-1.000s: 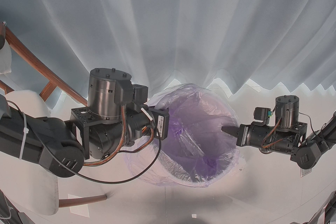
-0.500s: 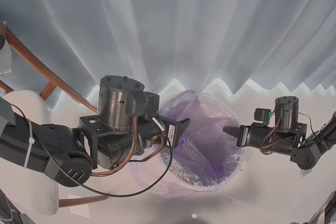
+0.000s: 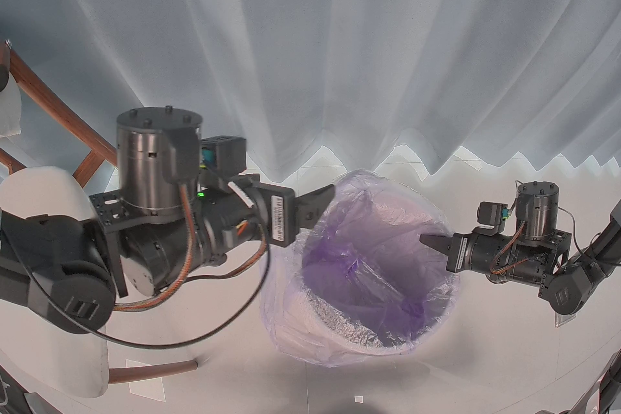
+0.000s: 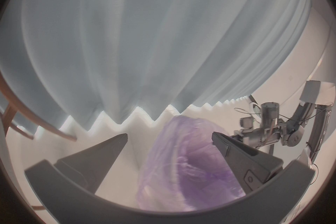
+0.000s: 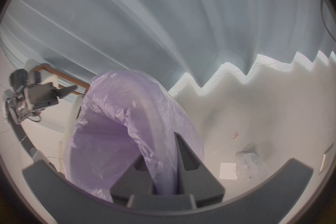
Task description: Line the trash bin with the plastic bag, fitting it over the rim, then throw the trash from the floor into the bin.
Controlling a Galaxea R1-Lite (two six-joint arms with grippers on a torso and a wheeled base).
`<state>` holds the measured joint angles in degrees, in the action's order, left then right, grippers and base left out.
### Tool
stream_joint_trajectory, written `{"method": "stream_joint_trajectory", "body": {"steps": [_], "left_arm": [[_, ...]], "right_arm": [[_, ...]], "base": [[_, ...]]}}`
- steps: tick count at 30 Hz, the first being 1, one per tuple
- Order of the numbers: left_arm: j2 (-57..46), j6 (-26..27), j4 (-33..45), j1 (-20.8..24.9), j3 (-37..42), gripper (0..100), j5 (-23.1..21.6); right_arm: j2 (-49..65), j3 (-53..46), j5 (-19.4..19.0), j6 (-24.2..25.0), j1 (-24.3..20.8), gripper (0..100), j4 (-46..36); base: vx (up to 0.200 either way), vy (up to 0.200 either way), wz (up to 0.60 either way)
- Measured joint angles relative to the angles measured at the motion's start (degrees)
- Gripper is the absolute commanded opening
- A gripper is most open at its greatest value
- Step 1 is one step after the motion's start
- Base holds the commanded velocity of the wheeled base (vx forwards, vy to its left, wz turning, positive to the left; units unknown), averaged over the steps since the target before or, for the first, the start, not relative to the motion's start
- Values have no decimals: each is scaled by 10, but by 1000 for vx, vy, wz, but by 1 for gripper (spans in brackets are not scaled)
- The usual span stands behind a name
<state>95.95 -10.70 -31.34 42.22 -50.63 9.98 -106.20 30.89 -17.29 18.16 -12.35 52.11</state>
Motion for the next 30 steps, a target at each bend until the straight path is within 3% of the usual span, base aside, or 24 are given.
{"method": "stream_joint_trajectory", "body": {"steps": [6,12,18,30], "left_arm": [[-26,-23,7,-50,64,100,-2],[-33,-77,9,-70,107,100,-7],[-34,-91,8,-70,122,100,-19],[-64,-94,7,-37,165,100,-44]], "right_arm": [[-7,-34,-87,3,15,0,82],[-21,-77,-143,2,28,0,190],[-58,-104,-161,1,34,0,285],[-84,-117,-163,2,36,0,289]], "base": [[0,0,0],[0,0,0],[0,0,0],[0,0,0]]}}
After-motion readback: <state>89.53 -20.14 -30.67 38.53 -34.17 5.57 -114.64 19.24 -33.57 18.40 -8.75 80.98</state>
